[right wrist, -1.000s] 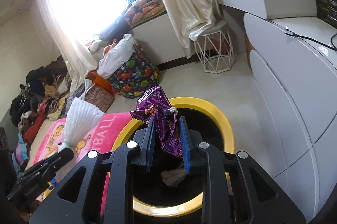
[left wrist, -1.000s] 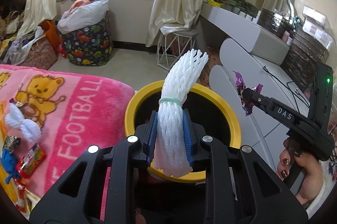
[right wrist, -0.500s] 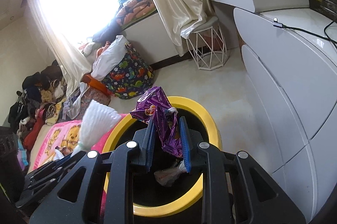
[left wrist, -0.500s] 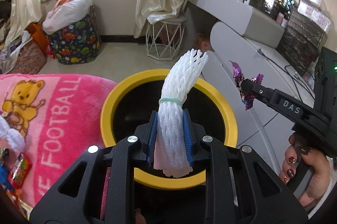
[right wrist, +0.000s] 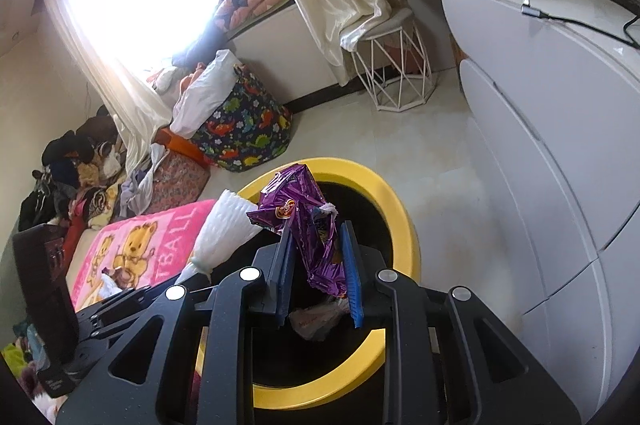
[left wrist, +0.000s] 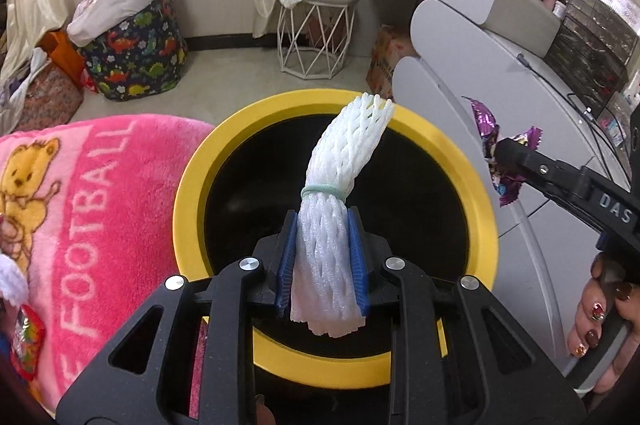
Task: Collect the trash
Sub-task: 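Open both tools to drop the items into the bin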
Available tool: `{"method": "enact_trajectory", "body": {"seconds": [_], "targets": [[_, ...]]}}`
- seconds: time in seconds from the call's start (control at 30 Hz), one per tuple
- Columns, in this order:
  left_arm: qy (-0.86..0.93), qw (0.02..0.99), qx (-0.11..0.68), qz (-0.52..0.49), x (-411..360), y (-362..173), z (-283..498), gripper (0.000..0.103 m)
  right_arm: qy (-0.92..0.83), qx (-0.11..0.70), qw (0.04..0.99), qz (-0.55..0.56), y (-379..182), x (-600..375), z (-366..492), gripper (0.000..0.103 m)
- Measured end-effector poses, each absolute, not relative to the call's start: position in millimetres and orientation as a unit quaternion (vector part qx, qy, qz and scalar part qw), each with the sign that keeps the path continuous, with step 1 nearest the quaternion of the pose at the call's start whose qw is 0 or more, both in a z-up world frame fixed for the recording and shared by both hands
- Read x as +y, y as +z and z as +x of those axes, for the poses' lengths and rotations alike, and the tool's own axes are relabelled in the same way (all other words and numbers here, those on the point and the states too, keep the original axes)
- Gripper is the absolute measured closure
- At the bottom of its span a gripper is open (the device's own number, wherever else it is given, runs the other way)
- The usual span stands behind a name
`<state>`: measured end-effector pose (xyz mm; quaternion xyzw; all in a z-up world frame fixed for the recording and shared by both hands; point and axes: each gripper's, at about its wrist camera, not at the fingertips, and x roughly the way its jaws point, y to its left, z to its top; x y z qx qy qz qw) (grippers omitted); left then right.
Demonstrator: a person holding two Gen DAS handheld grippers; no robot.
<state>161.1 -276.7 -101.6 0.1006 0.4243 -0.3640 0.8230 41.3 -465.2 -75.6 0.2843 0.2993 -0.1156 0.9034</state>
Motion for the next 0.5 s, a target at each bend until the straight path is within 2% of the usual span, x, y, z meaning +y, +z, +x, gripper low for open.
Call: {"method": "enact_trajectory", "body": {"seconds": [0.07, 0.17, 0.23, 0.27, 0.4, 0.47, 0.5], "targets": [[-0.363, 0.823, 0.428, 0.095, -275, -104, 165, 0.085, -0.112, 0.303, 0.903, 0.283, -77, -463, 44, 0.078], [-0.358, 0.824, 0.431, 0.089, -272, -107, 168, 0.074, -0.108, 0.303, 0.905, 0.277, -77, -462, 46, 0.074], [-0.358, 0.825, 0.429, 0.086, -269, -108, 168, 0.058, -0.109, 0.302, 0.906, 0.275, -76, -462, 47, 0.066], [-0.357, 0.826, 0.427, 0.086, -269, -108, 168, 0.055, -0.110, 0.302, 0.906, 0.276, -76, -461, 47, 0.060], [-0.351, 0.837, 0.413, 0.075, -262, -102, 165, 0.034, -0.116, 0.305, 0.904, 0.277, -77, -462, 47, 0.054], [-0.346, 0.843, 0.406, 0.068, -257, -96, 164, 0.023, -0.123, 0.305, 0.904, 0.274, -76, -461, 45, 0.047], [-0.343, 0.847, 0.401, 0.065, -255, -94, 163, 0.013, -0.127, 0.304, 0.904, 0.272, -75, -461, 44, 0.046]]}}
